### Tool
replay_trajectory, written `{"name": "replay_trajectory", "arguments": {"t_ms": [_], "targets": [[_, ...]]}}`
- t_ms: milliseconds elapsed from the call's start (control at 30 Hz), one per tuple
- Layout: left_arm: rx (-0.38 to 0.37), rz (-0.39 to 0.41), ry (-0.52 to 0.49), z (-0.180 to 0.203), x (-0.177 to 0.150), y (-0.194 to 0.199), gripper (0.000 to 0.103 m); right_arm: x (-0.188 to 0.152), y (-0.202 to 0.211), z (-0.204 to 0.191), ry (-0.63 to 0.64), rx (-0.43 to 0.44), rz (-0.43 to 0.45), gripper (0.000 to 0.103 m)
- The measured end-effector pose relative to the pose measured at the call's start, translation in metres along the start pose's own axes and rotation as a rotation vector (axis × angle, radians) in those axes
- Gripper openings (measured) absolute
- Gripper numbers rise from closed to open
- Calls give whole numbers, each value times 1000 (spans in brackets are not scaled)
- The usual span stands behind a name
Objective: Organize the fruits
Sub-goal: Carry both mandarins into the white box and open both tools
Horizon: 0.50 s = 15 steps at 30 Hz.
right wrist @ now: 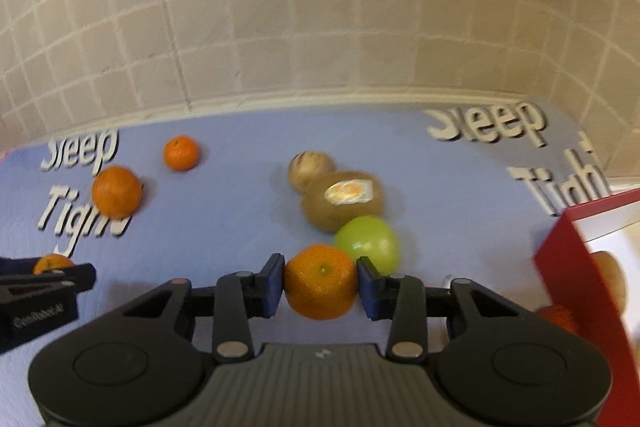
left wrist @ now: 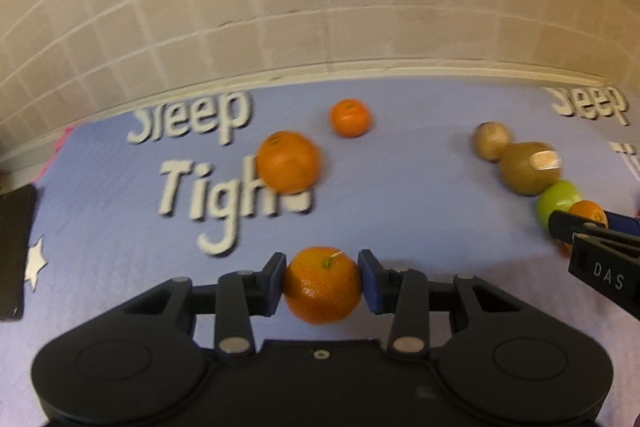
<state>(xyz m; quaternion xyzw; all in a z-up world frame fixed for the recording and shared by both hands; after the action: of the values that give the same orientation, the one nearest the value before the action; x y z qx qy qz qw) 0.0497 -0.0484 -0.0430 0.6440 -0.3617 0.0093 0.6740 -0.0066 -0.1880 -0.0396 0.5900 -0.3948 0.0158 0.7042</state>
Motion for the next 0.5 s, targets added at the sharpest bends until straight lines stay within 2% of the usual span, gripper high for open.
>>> {"name": "replay_trajectory", "arguments": {"t_ms": [267,500], "targets": [[-62,43,-69,50,23,24,48,8,35,43,-80,-35,73,41],[-138,94,-165,109,39,48,48,9,70,95,-163,-99,140,41]]}}
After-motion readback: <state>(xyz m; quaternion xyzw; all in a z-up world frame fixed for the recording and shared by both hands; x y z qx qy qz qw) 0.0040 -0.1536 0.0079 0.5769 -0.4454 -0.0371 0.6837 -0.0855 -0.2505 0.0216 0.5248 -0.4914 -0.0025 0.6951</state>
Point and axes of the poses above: each gripper's, at about its wrist camera, not at the fingertips, and y roughly against the way its jaws point, z to its right, x to its top, the point moved 2 cm from there along -y, roughly the way its jaws point, and after that the axes turned 9 degrees about -z, right-handed, at the moved point
